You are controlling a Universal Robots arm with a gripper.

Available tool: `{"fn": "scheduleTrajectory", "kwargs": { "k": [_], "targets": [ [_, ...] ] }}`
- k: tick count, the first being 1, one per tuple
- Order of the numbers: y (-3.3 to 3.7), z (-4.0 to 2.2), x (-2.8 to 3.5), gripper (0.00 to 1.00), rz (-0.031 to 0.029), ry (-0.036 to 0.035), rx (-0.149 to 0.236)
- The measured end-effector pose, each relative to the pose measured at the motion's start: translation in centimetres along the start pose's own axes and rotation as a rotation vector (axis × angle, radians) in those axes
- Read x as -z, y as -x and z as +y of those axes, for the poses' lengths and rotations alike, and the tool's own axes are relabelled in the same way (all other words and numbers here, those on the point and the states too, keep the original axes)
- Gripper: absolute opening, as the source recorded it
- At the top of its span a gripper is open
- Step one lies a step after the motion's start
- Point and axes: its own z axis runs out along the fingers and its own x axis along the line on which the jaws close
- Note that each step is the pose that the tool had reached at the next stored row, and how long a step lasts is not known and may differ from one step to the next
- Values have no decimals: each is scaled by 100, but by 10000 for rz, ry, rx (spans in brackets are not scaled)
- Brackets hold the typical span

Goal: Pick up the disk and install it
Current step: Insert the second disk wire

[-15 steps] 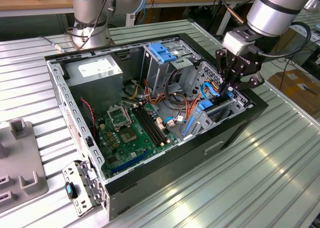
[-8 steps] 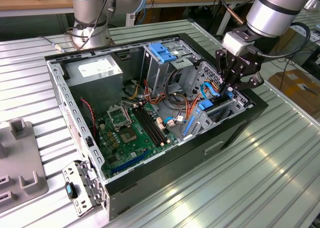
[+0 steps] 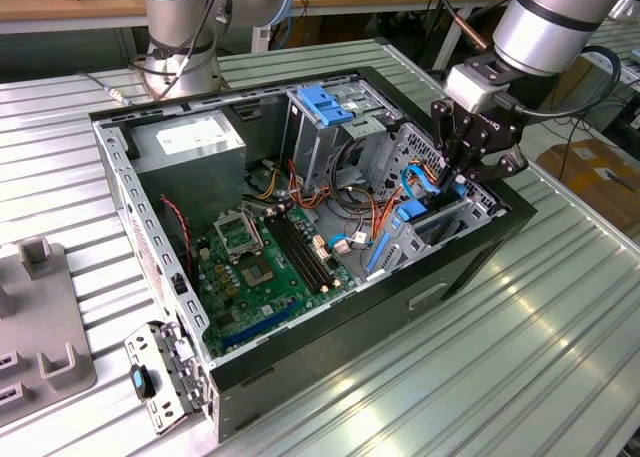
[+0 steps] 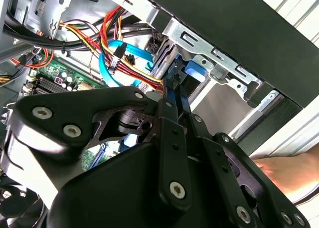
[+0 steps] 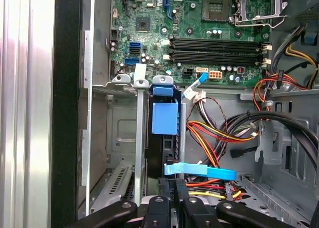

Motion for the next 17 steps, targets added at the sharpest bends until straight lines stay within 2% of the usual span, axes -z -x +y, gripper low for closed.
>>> {"fn": "scheduleTrajectory", "kwargs": {
  "k": [17],
  "targets": [
    [-9, 5, 21, 16, -2, -1, -1]
  ]
}}
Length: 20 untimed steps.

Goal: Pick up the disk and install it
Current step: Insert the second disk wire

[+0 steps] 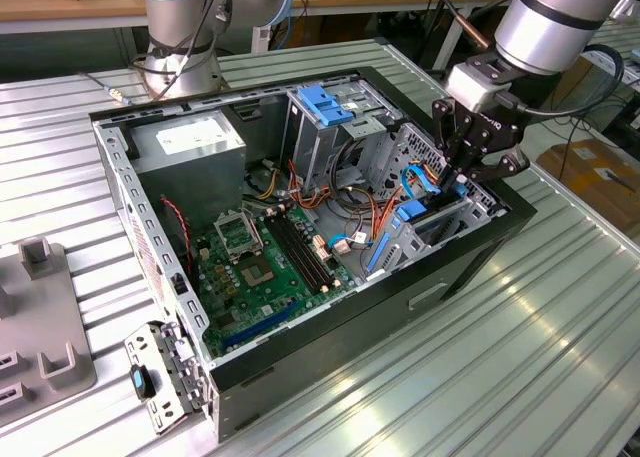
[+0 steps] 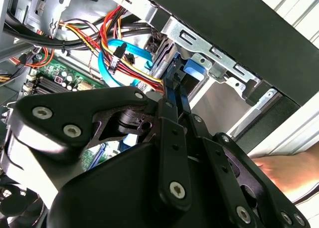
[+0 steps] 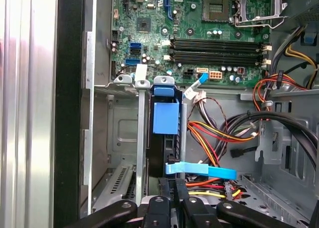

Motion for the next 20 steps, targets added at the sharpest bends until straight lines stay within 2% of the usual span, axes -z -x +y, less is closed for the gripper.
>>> {"fn": "scheduleTrajectory", "kwargs": {
  "k": [12, 14, 18, 20],
  "targets": [
    [-15, 13, -9, 16, -6, 0, 0],
    [-15, 13, -6, 16, -85, -3, -3],
    [-15, 13, 0, 16, -200, -8, -5],
    [-15, 13, -1, 16, -214, -9, -6]
  ]
}}
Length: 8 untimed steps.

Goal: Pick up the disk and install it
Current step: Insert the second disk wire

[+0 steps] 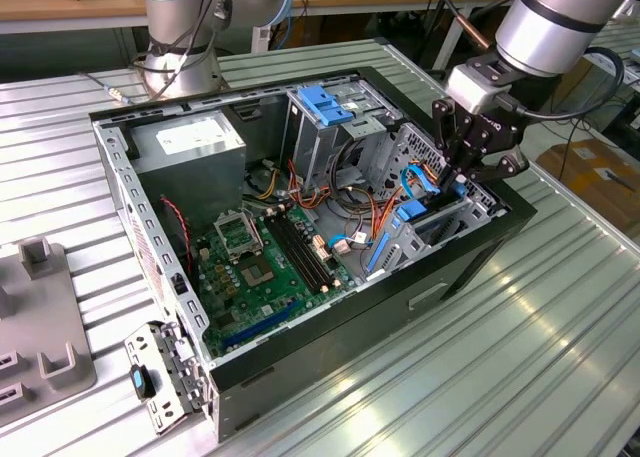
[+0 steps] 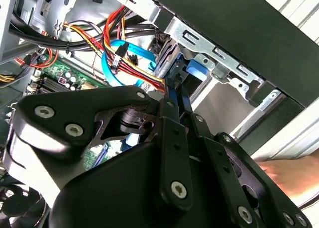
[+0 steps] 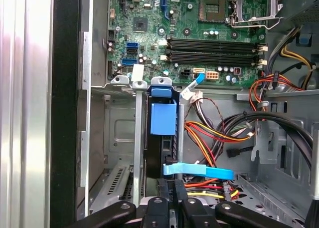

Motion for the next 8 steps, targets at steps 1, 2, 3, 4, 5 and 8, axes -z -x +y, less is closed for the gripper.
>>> {"fn": "scheduleTrajectory", "kwargs": {
  "k": [1, 2, 3, 4, 5, 8],
  "targets": [
    [-3, 0, 0, 16, 1, 0, 0],
    [-5, 0, -3, 16, 0, 0, 0],
    [-6, 0, -5, 16, 3, 0, 0],
    [-6, 0, -8, 16, 3, 0, 0],
    [-7, 0, -11, 16, 2, 0, 0],
    [-9, 1, -26, 16, 3, 0, 0]
  ]
}}
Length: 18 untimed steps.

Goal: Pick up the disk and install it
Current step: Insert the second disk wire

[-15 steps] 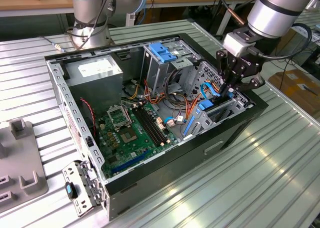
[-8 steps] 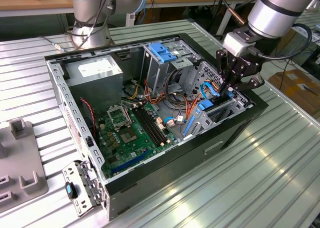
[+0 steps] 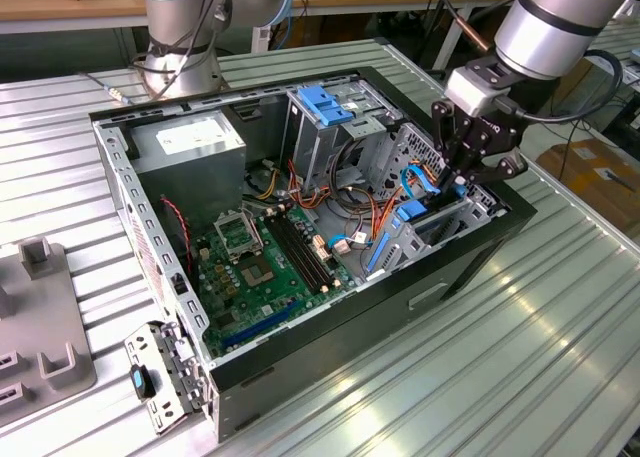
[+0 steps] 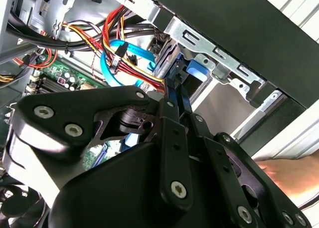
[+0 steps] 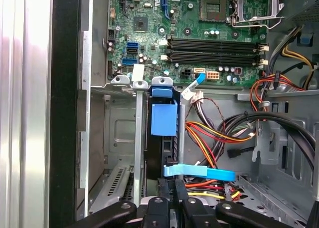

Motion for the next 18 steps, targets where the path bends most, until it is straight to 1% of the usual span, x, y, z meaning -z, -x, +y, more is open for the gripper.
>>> {"fn": "scheduleTrajectory", "kwargs": {
  "k": [2, 8, 15, 18],
  "targets": [
    [-2, 0, -11, 16, 0, 0, 0],
    [-2, 0, -17, 16, -1, 0, 0],
    [-3, 1, -58, 16, 1, -1, 0],
    [-3, 1, -60, 16, 1, 0, 0]
  ]
}}
